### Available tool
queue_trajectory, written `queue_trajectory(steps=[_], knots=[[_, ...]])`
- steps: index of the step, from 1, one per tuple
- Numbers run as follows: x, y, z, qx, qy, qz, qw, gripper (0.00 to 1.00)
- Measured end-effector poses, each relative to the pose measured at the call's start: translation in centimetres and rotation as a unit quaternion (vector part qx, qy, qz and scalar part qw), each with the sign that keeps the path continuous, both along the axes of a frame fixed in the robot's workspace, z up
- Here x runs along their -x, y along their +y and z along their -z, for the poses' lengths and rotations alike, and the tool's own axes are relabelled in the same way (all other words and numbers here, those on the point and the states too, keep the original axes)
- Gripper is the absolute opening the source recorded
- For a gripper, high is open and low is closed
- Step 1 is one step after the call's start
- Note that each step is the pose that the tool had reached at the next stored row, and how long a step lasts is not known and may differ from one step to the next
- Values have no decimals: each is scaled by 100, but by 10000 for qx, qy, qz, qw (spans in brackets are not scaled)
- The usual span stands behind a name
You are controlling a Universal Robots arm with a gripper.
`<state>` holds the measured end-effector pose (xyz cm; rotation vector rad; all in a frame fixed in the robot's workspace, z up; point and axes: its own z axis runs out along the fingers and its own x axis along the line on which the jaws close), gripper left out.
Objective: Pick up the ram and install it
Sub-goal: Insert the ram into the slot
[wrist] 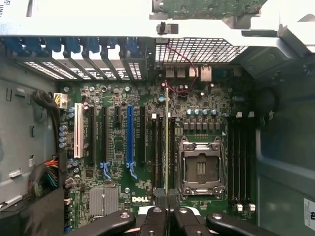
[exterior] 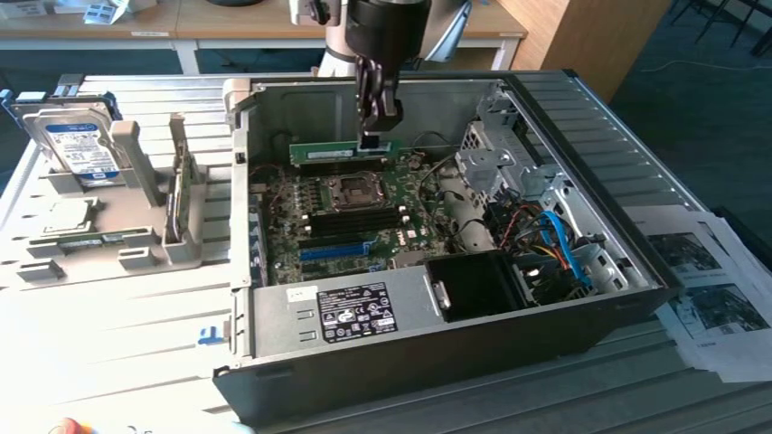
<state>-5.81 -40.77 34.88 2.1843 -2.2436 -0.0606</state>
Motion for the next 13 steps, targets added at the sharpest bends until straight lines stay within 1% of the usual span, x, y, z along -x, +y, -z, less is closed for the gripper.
queue_trajectory(steps=[13], knots=[[0, 0, 152, 0, 0, 0, 10000, 12]])
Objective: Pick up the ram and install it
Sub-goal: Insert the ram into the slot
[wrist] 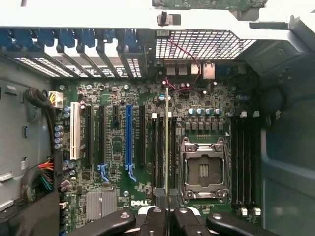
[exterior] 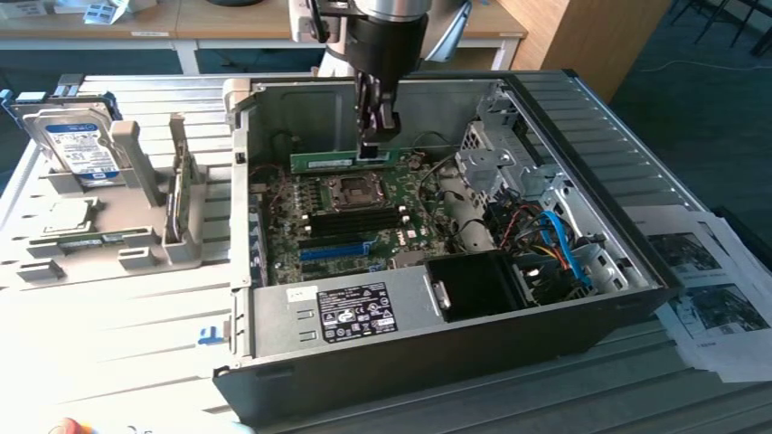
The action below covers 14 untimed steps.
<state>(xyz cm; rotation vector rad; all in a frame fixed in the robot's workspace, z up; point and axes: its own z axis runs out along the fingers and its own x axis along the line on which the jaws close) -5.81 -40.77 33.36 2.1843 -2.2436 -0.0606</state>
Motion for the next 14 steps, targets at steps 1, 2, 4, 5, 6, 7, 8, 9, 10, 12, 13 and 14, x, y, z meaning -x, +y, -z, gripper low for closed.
queue_trajectory(steps=[1, 2, 4, 5, 6, 7, 8, 9, 10, 12, 13, 14], knots=[[0, 0, 11, 0, 0, 0, 10000, 12], [0, 0, 22, 0, 0, 0, 10000, 12], [0, 0, 41, 0, 0, 0, 10000, 12], [0, 0, 50, 0, 0, 0, 10000, 12], [0, 0, 60, 0, 0, 0, 10000, 12], [0, 0, 70, 0, 0, 0, 10000, 12], [0, 0, 80, 0, 0, 0, 10000, 12], [0, 0, 89, 0, 0, 0, 10000, 12], [0, 0, 99, 0, 0, 0, 10000, 12], [0, 0, 121, 0, 0, 0, 10000, 12], [0, 0, 132, 0, 0, 0, 10000, 12], [0, 0, 143, 0, 0, 0, 10000, 12]])
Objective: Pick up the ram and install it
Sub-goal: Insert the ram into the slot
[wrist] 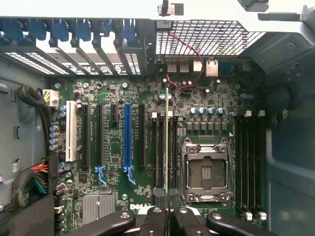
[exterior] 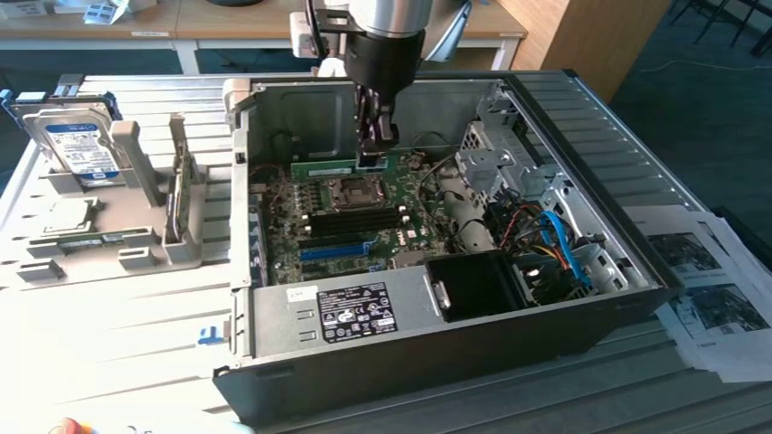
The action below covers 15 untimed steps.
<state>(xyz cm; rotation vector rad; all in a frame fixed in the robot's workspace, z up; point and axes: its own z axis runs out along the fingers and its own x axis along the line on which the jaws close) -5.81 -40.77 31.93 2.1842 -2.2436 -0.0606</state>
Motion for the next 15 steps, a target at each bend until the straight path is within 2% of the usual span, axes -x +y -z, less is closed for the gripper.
queue_trajectory(steps=[15], knots=[[0, 0, 172, 0, 0, 0, 10000, 12]])
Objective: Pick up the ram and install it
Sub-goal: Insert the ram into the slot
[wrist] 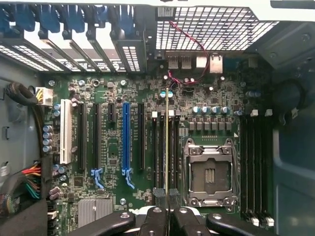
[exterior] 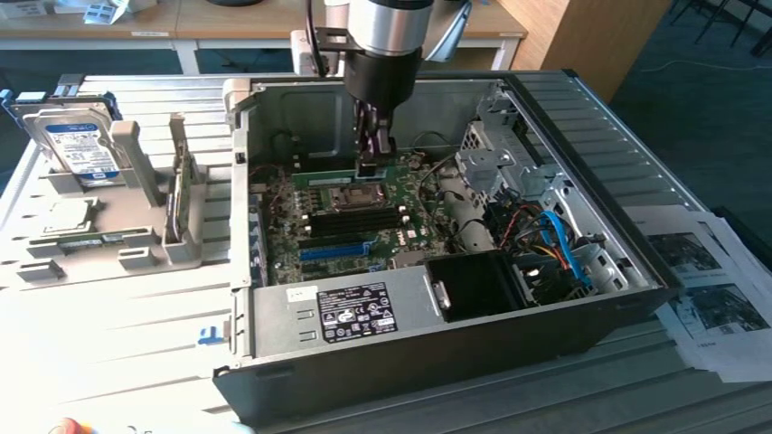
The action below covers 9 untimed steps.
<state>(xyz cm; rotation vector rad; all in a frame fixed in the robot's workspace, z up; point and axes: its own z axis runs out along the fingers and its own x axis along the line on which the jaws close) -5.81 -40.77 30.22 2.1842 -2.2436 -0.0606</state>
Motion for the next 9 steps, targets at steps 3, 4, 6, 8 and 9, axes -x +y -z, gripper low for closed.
queue_trajectory(steps=[3, 4, 6, 8, 9], knots=[[0, 0, 35, 0, 0, 0, 10000, 12], [0, 0, 46, 0, 0, 0, 10000, 12], [0, 0, 67, 0, 0, 0, 10000, 12], [0, 0, 90, 0, 0, 0, 10000, 12], [0, 0, 101, 0, 0, 0, 10000, 12]])
